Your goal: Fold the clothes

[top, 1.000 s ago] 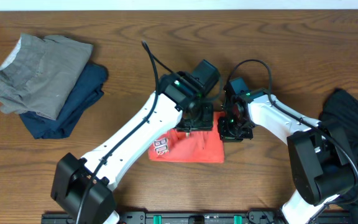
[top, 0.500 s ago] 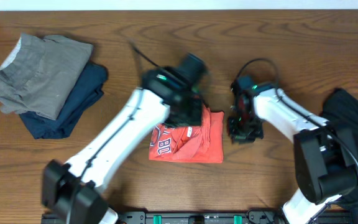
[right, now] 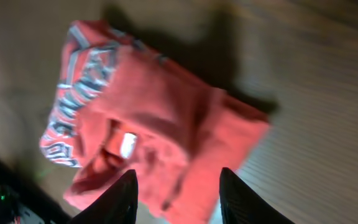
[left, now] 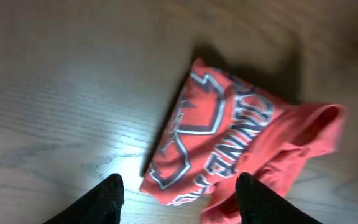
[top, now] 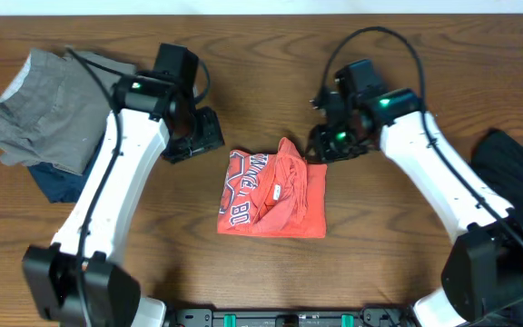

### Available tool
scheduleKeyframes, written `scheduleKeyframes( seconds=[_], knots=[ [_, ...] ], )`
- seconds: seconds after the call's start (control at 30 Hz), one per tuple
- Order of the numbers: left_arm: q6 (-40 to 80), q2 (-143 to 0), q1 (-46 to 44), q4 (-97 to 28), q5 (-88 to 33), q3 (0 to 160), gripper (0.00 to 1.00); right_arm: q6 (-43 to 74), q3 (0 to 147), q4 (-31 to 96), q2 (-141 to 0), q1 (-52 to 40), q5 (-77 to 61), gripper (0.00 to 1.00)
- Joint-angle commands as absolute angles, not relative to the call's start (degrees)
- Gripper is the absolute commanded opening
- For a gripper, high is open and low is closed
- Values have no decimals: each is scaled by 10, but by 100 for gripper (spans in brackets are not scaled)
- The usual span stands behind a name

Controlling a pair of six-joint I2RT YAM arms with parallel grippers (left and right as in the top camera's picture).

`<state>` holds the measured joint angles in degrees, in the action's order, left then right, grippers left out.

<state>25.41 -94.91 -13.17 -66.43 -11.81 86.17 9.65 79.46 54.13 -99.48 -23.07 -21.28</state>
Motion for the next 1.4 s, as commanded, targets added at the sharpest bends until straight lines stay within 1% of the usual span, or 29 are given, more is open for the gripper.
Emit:
scheduleKeyframes(
  seconds=[0.0,0.13,0.27,0.57,0.83,0.93,1.0,1.07,1.13,1.17,1.27,1.37],
  knots=[
    [240,-986,-130,-668,-113,846,59,89,797,528,-1007,-266,-216,41],
    [240,-1016,-130,-667,-113,846,59,141,797,507,-1013,-296,-124,41],
    [240,-1031,-130,-661,-113,846,59,150,797,486,-1014,-318,-74,41],
    [240,-1032,-130,-658,-113,846,59,152,777,475,-1014,-331,-34,43],
    [240,-1032,-130,-657,-113,846,59,152,749,452,-1014,-331,-43,39],
    [240,-1032,-130,-657,-113,846,59,152,742,438,-1014,-331,-45,33],
    [240,-1032,-130,-657,-113,846,59,152,736,428,-1014,-331,-45,27],
    [240,-1032,-130,-657,-113,846,59,152,727,416,-1014,-331,-46,20],
    [240,-1032,-130,-657,-114,846,59,152,718,406,-1014,-331,-46,9],
    [240,-1032,-130,-658,-114,846,59,152,713,404,-1014,-331,-45,1],
    [240,-1032,-130,-658,-114,846,59,157,710,407,-1014,-330,-32,1],
    [240,-1032,-130,-661,-114,846,59,246,710,445,-1014,-320,69,1]
  ],
)
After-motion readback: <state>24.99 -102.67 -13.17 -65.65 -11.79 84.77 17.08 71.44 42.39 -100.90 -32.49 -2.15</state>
